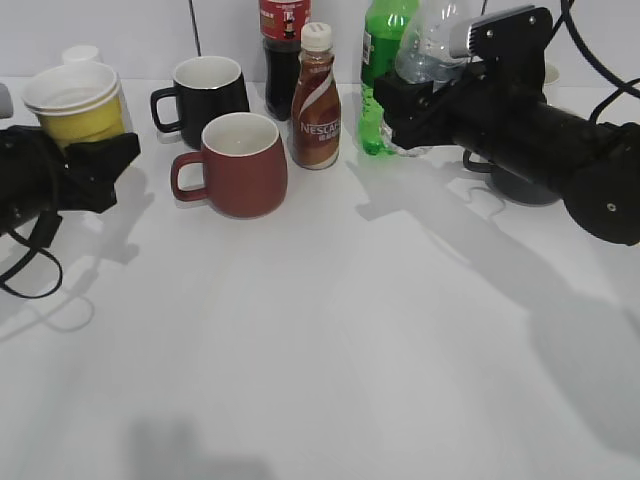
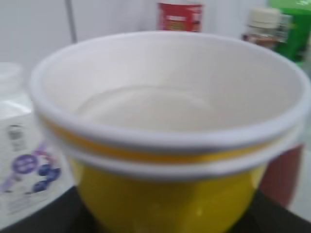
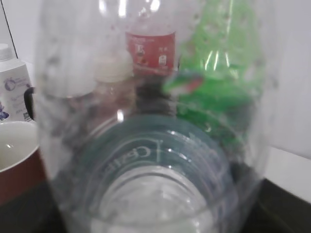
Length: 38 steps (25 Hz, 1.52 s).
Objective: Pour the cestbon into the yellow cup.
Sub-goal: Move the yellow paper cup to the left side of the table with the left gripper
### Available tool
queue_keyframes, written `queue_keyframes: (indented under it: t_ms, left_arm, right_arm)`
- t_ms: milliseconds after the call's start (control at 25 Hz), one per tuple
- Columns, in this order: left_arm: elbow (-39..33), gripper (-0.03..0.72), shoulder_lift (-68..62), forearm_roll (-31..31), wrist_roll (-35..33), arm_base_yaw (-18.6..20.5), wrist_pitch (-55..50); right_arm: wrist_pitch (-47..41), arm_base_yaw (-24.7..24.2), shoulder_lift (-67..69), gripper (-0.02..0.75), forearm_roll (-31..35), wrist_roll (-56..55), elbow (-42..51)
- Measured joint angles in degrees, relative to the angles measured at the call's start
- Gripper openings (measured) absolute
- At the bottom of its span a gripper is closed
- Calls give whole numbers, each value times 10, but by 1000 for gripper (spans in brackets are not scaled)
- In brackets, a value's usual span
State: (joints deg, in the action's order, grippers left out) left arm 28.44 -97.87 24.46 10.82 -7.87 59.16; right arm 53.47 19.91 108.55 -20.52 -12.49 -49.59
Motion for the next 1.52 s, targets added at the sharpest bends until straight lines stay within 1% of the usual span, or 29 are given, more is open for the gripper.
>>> queue_keyframes:
  t_ms: [240, 680, 880, 1040, 1320, 1520]
  left_arm:
    - [30, 421, -31, -17, -27, 4, -8]
    - [106, 421, -146, -28, -50, 4, -11]
    - [112, 420, -187, -59, -51, 4, 11]
    - [113, 420, -204, -64, -56, 5, 29]
    - [113, 449, -210, -65, -58, 5, 34]
    - [114, 521, -210, -65, -59, 5, 39]
  right_arm:
    - [-1, 0, 0, 465, 1, 1, 0]
    - [-2, 0, 0, 465, 1, 9, 0]
    - [-3, 0, 0, 465, 1, 16, 0]
    - [-3, 0, 0, 465, 1, 19, 0]
    - [-3, 0, 0, 465, 1, 19, 0]
    - [-4, 0, 0, 465, 1, 20, 0]
